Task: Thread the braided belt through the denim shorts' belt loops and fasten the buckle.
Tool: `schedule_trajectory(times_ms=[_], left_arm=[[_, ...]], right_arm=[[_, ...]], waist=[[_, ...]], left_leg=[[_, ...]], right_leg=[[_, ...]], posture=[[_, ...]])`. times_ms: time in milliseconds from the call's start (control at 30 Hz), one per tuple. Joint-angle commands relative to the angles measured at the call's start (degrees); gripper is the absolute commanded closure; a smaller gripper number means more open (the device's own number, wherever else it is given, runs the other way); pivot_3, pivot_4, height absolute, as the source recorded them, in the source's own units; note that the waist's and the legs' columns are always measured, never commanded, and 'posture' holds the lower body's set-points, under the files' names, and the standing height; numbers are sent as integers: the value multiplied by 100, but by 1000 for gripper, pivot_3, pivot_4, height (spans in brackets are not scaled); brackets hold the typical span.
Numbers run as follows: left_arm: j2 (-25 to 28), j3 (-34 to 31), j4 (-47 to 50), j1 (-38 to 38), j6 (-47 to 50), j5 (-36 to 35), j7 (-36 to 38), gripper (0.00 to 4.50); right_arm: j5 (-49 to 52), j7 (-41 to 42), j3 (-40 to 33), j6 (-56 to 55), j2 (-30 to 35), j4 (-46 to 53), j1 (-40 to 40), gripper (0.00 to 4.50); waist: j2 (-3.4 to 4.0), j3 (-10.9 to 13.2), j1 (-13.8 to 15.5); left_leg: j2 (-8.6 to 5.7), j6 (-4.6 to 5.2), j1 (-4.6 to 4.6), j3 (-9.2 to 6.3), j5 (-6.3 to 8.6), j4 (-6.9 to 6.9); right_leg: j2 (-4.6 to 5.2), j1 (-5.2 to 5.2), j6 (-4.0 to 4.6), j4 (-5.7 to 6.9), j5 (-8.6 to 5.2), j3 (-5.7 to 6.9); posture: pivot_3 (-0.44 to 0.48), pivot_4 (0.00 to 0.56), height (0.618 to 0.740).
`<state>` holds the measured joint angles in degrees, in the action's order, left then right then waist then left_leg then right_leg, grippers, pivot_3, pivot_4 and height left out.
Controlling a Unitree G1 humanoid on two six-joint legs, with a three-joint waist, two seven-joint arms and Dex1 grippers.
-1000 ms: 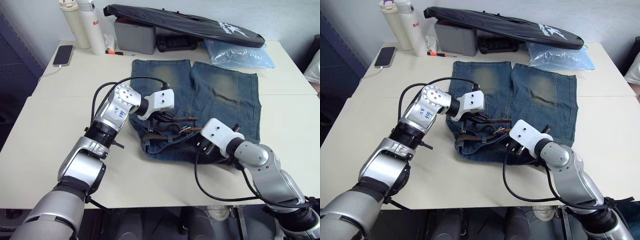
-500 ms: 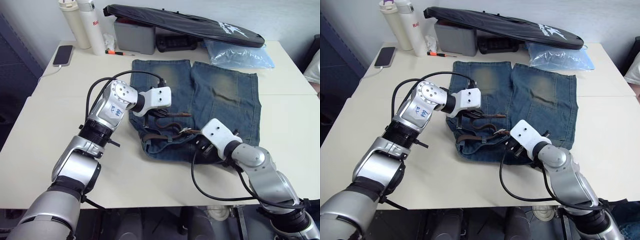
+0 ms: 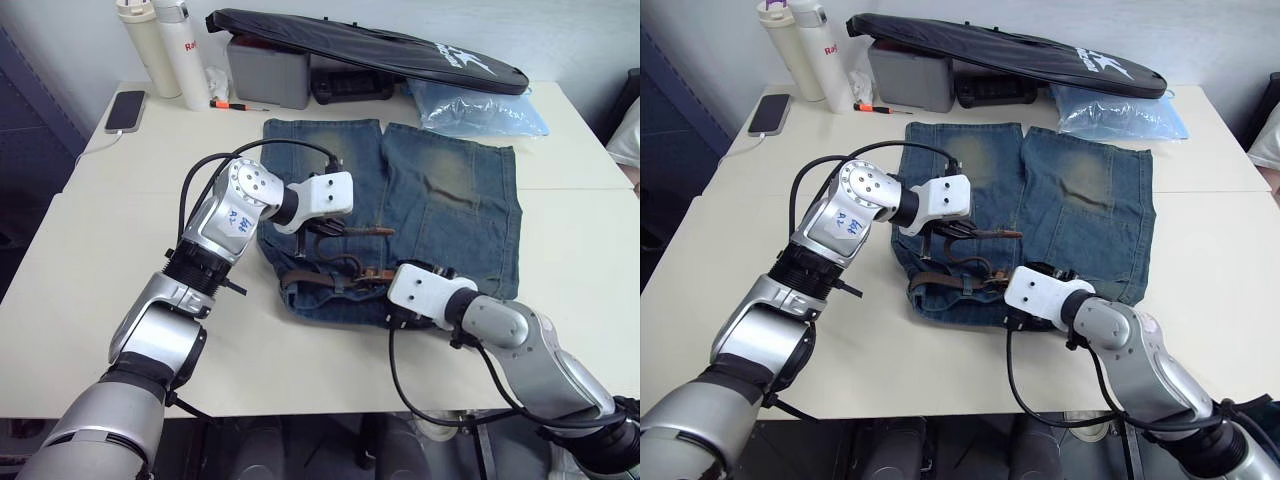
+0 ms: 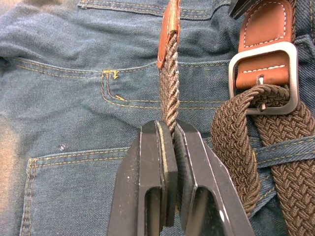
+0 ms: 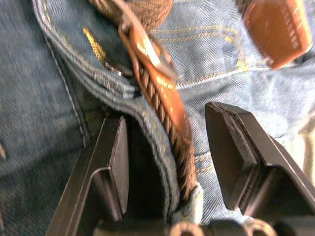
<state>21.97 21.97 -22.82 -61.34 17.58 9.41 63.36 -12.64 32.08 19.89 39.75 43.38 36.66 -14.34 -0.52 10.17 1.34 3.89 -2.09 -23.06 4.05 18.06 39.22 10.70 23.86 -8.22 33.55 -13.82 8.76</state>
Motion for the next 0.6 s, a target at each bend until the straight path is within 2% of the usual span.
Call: schedule_trajectory(times_ms=[33, 133, 167, 200, 267, 333, 600], left_arm=[[-16, -42, 310, -8, 44, -75, 16, 4500], [-9, -40, 372, 6, 101, -77, 24, 4500], [-7, -40, 388, 10, 116, -76, 24, 4500], [13, -35, 429, 32, 140, -70, 33, 4500], [46, -26, 495, 62, 177, -61, 47, 4500], [68, -25, 541, 82, 202, -57, 53, 4500], [172, 143, 513, 81, 10, 56, 169, 4500]], right_arm=[[-199, -31, -105, -189, -19, 170, 6, 2012], [-211, -5, -152, -213, -46, 237, 74, 2012], [-213, -1, -169, -215, -45, 258, 94, 2517], [-187, 17, -206, -166, -48, 341, 141, 2793], [-127, 32, -286, -61, -91, 473, 224, 3755], [-98, 23, -358, 26, -155, 538, 292, 4455], [-123, -168, -621, 530, -622, 416, 142, 4455]], waist=[[0, 0, 2], [0, 0, 2], [0, 0, 2], [0, 0, 4], [0, 0, 3], [0, 0, 3], [0, 0, 7]], left_leg=[[0, 0, 0, 0, 0, 0], [0, 0, 0, 0, 0, 0], [0, 0, 0, 0, 0, 0], [0, 0, 0, 0, 0, 0], [0, 0, 0, 0, 0, 0], [0, 0, 0, 0, 0, 0], [0, 0, 0, 0, 0, 1]], right_leg=[[0, 0, 0, 0, 0, 0], [0, 0, 0, 0, 0, 0], [0, 0, 0, 0, 0, 0], [0, 0, 0, 0, 0, 0], [0, 0, 0, 0, 0, 0], [0, 0, 0, 1, 0, 0], [0, 0, 0, 1, 0, 0]], posture=[[0, 150, 740], [0, 150, 740], [0, 150, 740], [0, 150, 740], [0, 150, 740], [0, 150, 740], [0, 150, 740]])
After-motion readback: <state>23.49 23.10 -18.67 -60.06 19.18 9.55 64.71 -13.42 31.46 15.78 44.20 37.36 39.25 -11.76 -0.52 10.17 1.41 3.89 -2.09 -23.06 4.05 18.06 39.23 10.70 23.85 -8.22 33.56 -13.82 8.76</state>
